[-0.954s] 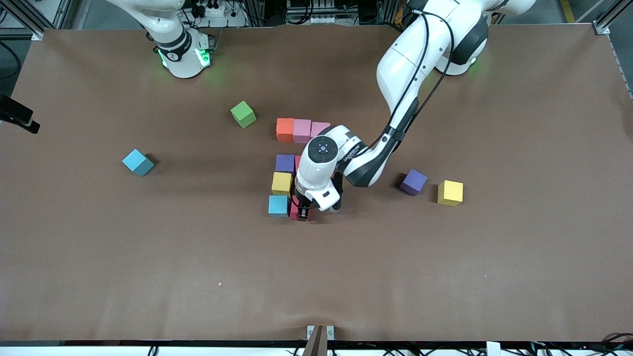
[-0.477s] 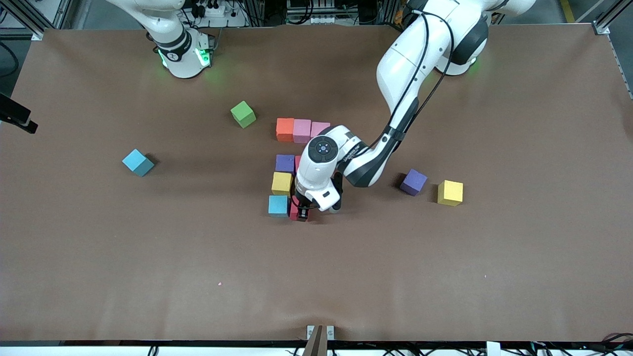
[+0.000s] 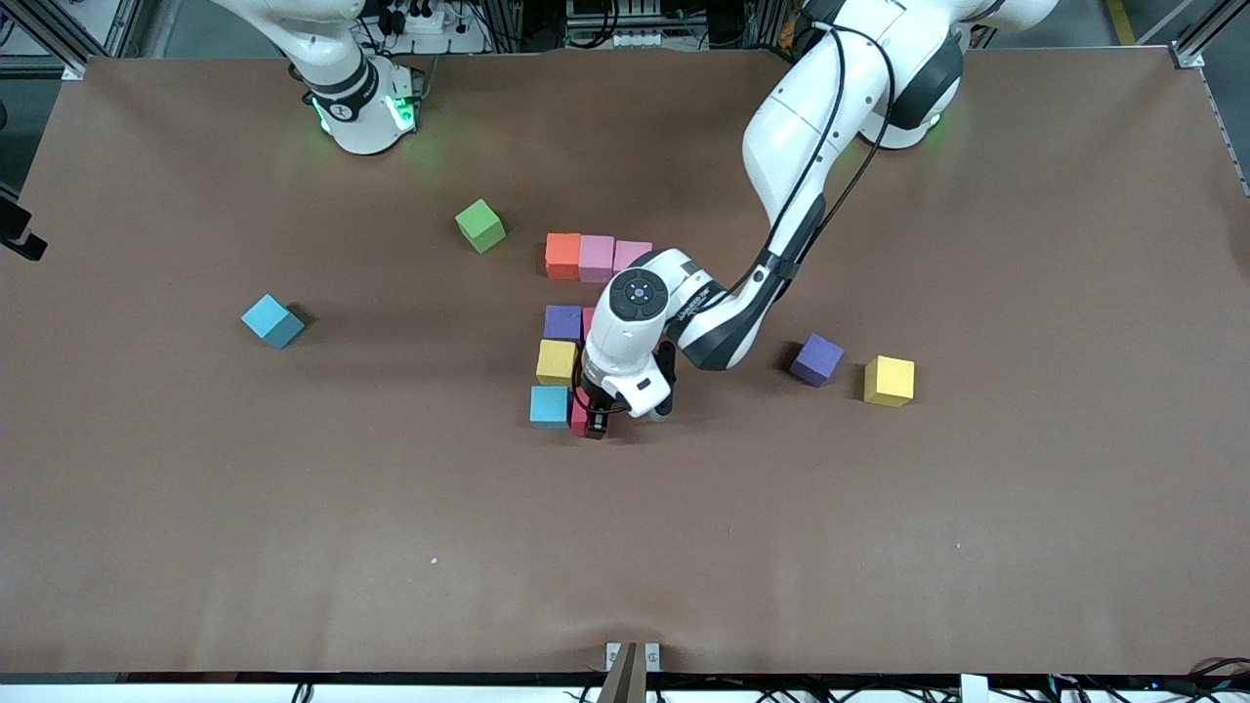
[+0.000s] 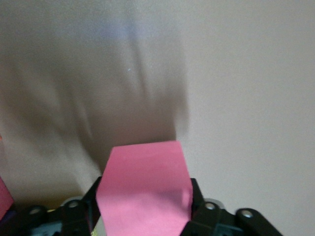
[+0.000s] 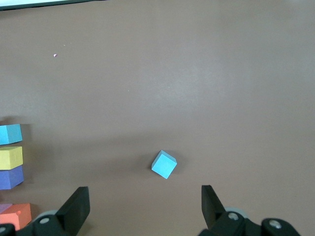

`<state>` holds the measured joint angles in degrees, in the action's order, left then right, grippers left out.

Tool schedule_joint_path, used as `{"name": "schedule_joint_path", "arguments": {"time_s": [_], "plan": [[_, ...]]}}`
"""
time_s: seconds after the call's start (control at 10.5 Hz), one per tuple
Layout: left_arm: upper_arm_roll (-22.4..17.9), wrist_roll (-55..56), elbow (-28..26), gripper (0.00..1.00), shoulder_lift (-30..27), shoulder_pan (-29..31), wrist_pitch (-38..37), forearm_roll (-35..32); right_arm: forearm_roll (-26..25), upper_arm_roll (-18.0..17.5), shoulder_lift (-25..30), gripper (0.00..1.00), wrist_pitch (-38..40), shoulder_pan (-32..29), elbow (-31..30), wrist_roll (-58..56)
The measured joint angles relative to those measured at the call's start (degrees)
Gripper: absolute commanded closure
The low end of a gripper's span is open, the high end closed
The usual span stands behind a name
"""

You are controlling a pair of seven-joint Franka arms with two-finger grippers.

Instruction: Form number 2 with 11 blocks

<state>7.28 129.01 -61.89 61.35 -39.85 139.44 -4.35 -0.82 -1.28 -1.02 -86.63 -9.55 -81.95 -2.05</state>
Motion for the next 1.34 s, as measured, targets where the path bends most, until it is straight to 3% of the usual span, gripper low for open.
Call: {"name": "schedule_joint_path", "arguments": {"time_s": [0.1,0.76,1.34], "plan": [[0.0,0.0,0.03,0.0,0.0,-0.04,0.06,0.0,0.03,-0.04,-0.02,0.0,0.01,0.0,0.0,0.0],[-0.05,0.0,1.47,0.0,-0.41,-0.16,0.12,0.0,0.07,-0.62,-0.54,0.0,0.04,0.29,0.0,0.0],[-0.97,-1.78,1.55,0.0,-6.12,1.06,-10.48,-0.23,0.08,-0.99,-0.79,0.0,0.17,0.57,0.0,-0.04]]}}
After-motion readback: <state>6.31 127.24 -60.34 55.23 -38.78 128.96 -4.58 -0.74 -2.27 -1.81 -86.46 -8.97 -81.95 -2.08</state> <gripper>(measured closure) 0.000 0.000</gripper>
